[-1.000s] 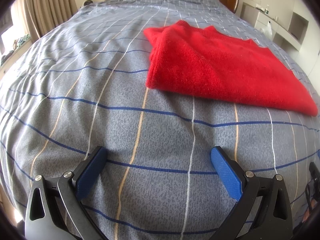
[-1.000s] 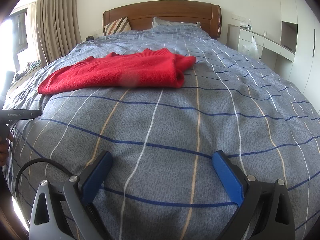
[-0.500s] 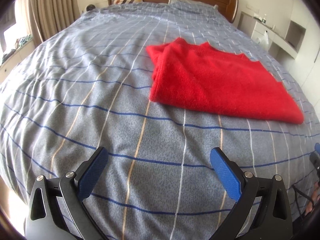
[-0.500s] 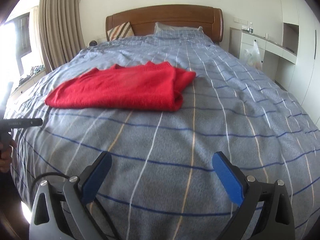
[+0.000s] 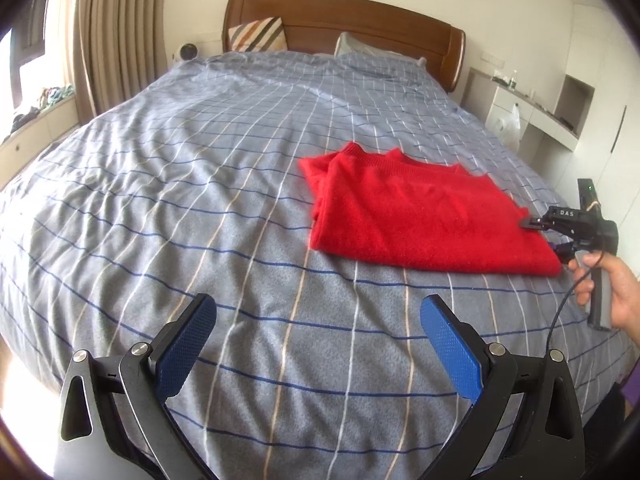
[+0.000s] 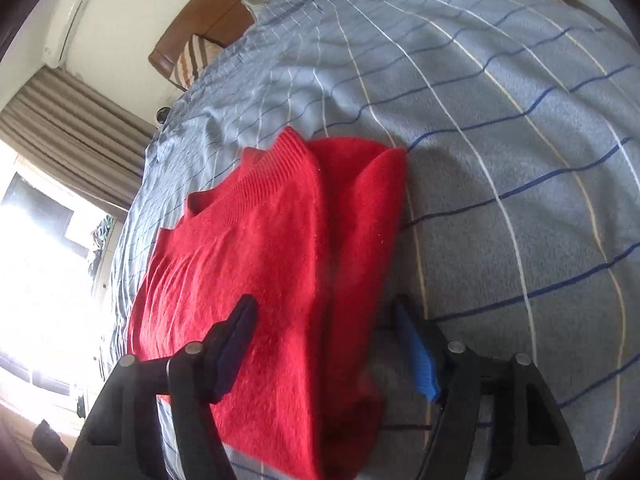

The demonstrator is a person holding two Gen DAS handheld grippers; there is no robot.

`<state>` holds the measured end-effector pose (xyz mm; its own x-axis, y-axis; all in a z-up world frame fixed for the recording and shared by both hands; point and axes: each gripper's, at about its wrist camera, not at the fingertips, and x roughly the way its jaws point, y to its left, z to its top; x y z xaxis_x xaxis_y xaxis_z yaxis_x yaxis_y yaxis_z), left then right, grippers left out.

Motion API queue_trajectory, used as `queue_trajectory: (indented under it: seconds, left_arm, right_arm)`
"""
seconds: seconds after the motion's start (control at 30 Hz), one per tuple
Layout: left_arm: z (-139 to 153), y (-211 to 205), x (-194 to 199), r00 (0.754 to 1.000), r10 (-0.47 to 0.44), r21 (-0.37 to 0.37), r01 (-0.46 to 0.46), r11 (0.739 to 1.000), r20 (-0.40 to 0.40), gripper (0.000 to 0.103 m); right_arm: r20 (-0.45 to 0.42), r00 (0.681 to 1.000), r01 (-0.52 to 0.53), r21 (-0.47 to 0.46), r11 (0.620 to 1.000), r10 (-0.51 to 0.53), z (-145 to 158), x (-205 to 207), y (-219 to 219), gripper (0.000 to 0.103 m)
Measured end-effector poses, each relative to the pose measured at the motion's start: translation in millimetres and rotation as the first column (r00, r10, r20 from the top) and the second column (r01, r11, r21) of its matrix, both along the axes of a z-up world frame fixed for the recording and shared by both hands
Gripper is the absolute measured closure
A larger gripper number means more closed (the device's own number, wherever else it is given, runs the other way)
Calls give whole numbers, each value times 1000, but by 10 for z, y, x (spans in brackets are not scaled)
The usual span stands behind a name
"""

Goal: Fold small clothes
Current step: 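Grasp the folded sweater edge with the right tool and fold it over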

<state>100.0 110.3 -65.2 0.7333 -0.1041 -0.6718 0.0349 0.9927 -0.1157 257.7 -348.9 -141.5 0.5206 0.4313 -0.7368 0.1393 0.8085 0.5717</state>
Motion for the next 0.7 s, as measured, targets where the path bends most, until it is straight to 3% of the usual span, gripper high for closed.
queue_trajectory:
  seconds: [0.03,0.07,0.23,0.4,0.57,0.7]
  left_arm:
    - [9,71,-16,1000,9,-2,-9,1000,-1,1]
    - [22,150,-41,1000,22,-9,-22,1000,-3,1]
    - [58,494,-141,996,83,-84,-84,993,-15,1]
    - [94,613,-208,995,100,-119,-99,988,4,1]
    - [104,789,-305,992,122,-129,-119,984,14,1]
    - [71,948,-355,988,155,-135,-153,979,2,1]
  right_arm:
    - [-6,1000,2,-8,1000,-2,-20,28,30,89]
    - [-9,1000,-3,-29,1000,3,17,57,73,93]
    - [97,994,-51,-41,998,55,597,90,488,93]
    - [147,970,-193,-6,981,192,1000,326,1385,93]
    - [114,940,-322,-30,946,323,851,579,2345,93]
    - [67,942,-329,-25,944,330,583,672,2811,93]
